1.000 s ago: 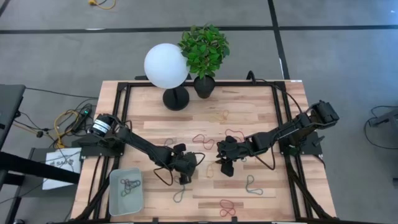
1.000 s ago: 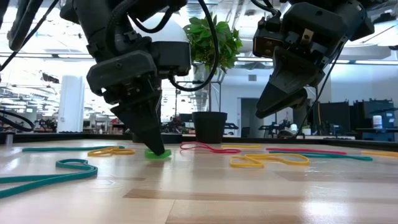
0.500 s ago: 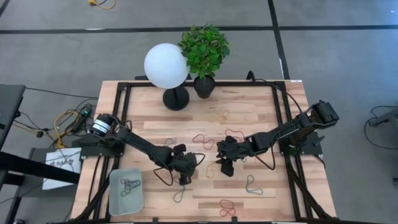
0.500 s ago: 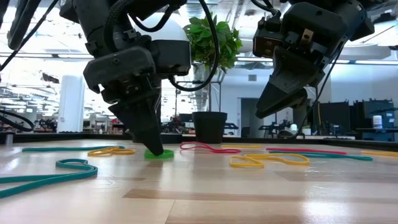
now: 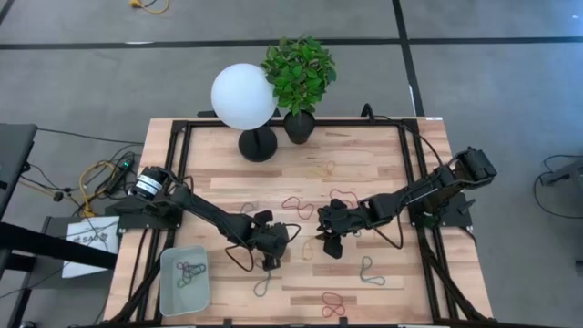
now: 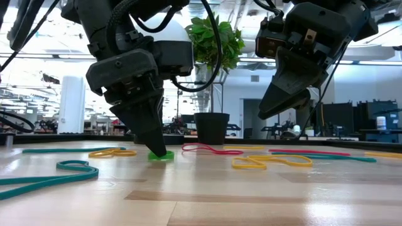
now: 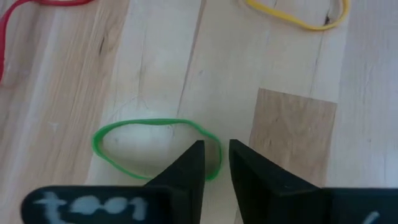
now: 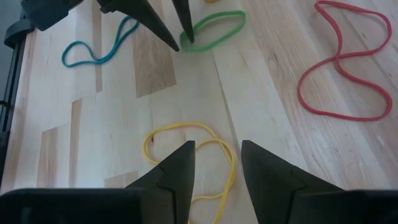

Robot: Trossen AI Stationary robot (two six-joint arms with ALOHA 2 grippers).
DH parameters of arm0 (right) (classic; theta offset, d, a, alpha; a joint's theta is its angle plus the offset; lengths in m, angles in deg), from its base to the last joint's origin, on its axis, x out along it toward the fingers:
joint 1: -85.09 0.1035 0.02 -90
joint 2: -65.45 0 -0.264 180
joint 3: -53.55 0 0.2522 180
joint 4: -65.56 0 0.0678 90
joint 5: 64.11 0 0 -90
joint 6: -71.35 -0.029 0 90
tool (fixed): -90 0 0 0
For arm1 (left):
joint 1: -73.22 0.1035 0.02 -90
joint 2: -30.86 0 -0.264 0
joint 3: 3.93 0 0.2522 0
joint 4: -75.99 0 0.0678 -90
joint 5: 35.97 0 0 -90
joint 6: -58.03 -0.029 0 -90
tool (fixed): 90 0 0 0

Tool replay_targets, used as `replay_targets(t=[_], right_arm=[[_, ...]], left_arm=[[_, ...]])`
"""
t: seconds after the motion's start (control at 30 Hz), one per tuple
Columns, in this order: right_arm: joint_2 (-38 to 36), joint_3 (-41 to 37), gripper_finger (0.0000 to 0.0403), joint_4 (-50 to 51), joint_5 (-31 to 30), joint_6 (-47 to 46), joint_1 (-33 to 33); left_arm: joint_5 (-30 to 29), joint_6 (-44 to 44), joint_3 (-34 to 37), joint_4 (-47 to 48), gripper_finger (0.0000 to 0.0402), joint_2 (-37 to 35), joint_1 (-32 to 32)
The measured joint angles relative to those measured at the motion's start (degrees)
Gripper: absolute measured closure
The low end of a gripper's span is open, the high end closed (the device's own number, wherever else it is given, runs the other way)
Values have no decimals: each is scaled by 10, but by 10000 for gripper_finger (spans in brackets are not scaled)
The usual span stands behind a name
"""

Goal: Pick and place items into bin
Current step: Put the green rubber band into the gray bin

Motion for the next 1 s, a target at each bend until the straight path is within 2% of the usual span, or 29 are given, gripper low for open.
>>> replay_targets(t=[0.3,0.6,0.7,0.8,0.9,1.0], right_arm=[[0,0,278,0,0,0,0],[0,0,278,-1,0,0,0],[0,0,278,-2,0,0,0],[0,0,278,-2,0,0,0],[0,0,278,-2,0,0,0],[0,0,278,-2,0,0,0]], left_arm=[[-1,2,4,-3,328,0,0],[-24,33,47,-42,331,-4,-2],[-26,26,43,-47,351,-3,-2],[-27,16,33,-42,389,-1,-1],[-22,13,15,-24,397,1,-1],[16,9,-25,40,400,-3,-4]])
